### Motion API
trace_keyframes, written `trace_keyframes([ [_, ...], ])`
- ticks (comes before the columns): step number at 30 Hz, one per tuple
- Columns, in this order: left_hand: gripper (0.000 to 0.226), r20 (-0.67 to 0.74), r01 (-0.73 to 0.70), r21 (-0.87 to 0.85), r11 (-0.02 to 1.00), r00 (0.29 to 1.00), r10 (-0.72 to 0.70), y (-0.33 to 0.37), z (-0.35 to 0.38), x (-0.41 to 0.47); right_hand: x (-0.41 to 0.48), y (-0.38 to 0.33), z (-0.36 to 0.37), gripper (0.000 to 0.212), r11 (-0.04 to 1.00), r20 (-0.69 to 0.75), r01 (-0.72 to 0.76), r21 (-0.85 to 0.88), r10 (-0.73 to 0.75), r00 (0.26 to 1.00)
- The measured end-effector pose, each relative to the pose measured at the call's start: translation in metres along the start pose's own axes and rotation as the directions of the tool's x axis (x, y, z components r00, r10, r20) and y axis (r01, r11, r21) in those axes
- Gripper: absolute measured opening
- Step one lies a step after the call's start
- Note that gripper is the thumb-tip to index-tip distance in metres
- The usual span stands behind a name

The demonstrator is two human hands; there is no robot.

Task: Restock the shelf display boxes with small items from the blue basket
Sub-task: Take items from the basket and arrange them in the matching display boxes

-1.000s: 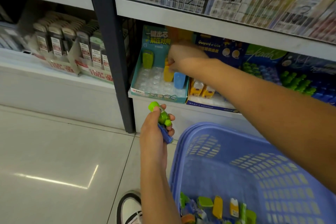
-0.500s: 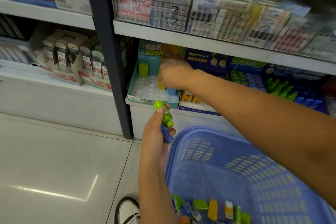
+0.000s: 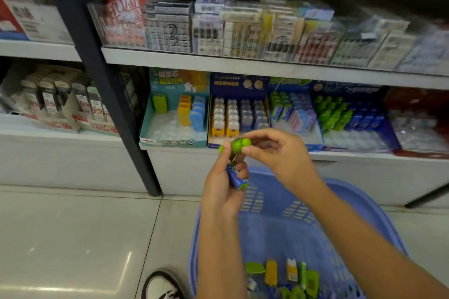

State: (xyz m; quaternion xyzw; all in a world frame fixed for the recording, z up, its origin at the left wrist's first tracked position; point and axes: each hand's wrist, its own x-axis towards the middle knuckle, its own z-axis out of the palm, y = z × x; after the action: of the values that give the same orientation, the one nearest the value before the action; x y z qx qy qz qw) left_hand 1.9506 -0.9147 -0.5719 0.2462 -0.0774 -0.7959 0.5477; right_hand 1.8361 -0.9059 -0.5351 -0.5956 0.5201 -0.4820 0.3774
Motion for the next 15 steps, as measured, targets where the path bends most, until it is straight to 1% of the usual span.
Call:
trace_keyframes([
  [3,0.027,0.033,0.062,0.035,0.997,0.997,-0.063,-0.021,0.01,0.003,-0.008,0.002,-0.02,0.017,0.998,-0.104,0.039,-0.051,-0.044,0.994],
  [5,0.035,0.004,0.098,0.082,0.992,0.995,-0.099,-0.03,0.014,0.006,-0.008,0.003,-0.037,0.018,0.999,-0.132,0.008,-0.045,-0.014,0.991],
  [7,0.036,-0.032,0.115,0.175,0.978,0.993,-0.111,-0.036,0.015,0.01,-0.005,0.003,-0.056,0.018,0.999,-0.126,-0.049,-0.006,0.048,0.991],
  [10,0.035,-0.03,0.124,0.373,0.92,0.992,-0.121,-0.044,0.017,0.014,-0.004,0.008,-0.079,0.011,0.99,-0.107,-0.123,0.075,0.131,0.986],
  [13,0.034,-0.027,0.041,0.546,0.837,0.999,-0.031,-0.058,0.02,0.016,-0.004,0.014,-0.09,0.01,0.973,-0.132,-0.191,0.126,0.207,0.969],
  [15,0.032,-0.003,-0.018,0.596,0.803,1.0,0.024,-0.068,0.024,0.017,-0.006,0.019,-0.097,0.013,0.965,-0.182,-0.22,0.143,0.244,0.953],
])
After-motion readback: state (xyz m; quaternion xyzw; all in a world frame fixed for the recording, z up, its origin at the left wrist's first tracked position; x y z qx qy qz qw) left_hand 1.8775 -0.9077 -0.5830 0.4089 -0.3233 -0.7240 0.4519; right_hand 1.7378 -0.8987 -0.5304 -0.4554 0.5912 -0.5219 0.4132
